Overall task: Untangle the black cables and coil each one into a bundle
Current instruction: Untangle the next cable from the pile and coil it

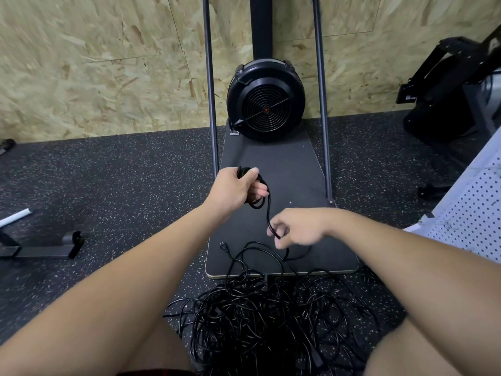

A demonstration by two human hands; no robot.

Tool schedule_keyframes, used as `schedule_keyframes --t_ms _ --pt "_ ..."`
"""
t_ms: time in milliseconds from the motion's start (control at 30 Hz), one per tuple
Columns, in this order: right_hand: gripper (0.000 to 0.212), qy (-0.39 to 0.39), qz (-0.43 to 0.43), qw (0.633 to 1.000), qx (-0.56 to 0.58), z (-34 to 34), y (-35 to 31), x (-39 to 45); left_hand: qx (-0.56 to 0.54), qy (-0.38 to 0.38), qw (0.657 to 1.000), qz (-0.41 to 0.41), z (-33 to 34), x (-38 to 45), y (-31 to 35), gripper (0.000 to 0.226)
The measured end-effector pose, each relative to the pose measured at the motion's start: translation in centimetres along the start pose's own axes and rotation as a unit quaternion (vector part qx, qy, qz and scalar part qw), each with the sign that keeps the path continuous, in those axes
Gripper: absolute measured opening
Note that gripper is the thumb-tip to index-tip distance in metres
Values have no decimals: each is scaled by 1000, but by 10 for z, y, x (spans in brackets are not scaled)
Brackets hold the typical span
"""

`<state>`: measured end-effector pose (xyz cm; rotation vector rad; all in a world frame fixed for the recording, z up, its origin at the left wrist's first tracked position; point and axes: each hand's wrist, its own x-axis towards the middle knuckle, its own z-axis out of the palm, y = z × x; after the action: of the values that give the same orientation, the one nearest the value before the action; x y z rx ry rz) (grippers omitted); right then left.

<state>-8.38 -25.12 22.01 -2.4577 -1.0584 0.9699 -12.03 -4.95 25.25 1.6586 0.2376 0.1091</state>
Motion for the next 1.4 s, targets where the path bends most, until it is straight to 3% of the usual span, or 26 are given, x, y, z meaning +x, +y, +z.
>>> schedule_keyframes --t_ms 33,200,400,600,767,967,1133,1200,1400 --pt "25 10 -8 1000 3 -2 -2 0 6 0 1000 -10 -2 1 -1 30" --pt "30 112 -77 990 -28 -11 -9 -6 38 -30 997 -63 -18 -1 -2 38" --pt "16 264 -152 952 -14 -24 -30 -17 -89 -32 992 -88 -24 4 -1 31" --pt "4 399 -192 896 39 -36 -38 -21 -74 -143 984 -72 -16 -8 3 31" --pt "34 470 -129 873 9 -40 -30 -24 -15 -177 979 -97 -3 -13 8 53" --pt "31 414 -4 907 80 -37 -8 -12 -42 -203 977 -57 -10 -8 5 23" --pt "56 183 55 957 220 -30 16 -9 -123 -127 983 -48 -11 -4 4 28" --pt "53 121 66 963 233 -22 29 -3 -131 -109 984 -46 -11 -3 5 22" --pt "15 186 90 941 269 -25 37 0 -166 -65 983 -35 -8 -6 9 22"
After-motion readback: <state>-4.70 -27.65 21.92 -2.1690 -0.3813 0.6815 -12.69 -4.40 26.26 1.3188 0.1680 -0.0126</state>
